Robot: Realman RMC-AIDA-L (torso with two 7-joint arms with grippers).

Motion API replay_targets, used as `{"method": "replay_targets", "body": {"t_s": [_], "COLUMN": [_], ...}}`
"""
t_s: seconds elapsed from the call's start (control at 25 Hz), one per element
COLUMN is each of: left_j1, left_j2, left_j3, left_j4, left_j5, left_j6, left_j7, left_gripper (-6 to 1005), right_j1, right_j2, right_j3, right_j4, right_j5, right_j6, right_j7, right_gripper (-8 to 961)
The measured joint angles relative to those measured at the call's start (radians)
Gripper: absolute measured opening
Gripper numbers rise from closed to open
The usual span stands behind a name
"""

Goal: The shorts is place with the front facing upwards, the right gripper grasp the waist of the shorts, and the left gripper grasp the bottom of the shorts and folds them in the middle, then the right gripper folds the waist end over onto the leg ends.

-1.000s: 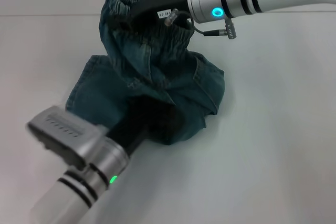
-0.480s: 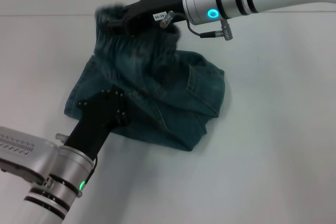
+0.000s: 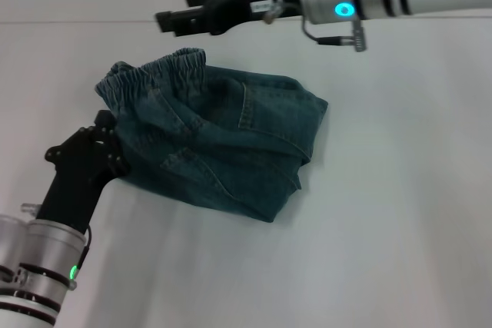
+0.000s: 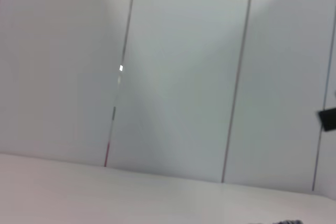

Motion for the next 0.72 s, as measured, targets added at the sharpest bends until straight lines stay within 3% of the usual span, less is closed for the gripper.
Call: {"method": "replay_targets", "body": {"t_s": [0.24, 0.4, 0.56, 0.72], "left_j1": [-0.008, -0.069, -0.139, -0.231], "left_j2": [0.005, 0.008, 0.007, 0.005], "left_j3": [0.047, 0.125, 0.204, 0.201], "left_j4": [0.012, 0.027, 0.049, 0.089], "left_j5": [0.065, 0.157, 0.187, 0.191], "left_j6": [0.07, 0.03, -0.014, -0.176], "left_j7": [-0.011, -0.028, -0.031, -0.033], "left_gripper": [0, 0, 0, 0], "right_j1": [-0.151, -0.278, -0.385, -0.464], "right_j2": [-0.004, -0.006, -0.007, -0.008], "right_j3": [0.027, 0.095, 0.234, 0.342], "right_j4": [-0.099, -0.137, -0.132, -0.094], "right_j5": [0.056, 0.165, 0.263, 0.298], "right_j6": [-0.013, -0.057, -0.17, -0.271], "right_j7": [-0.031, -0.099, -0.161, -0.221], "right_gripper": [748, 748, 747, 747]}}
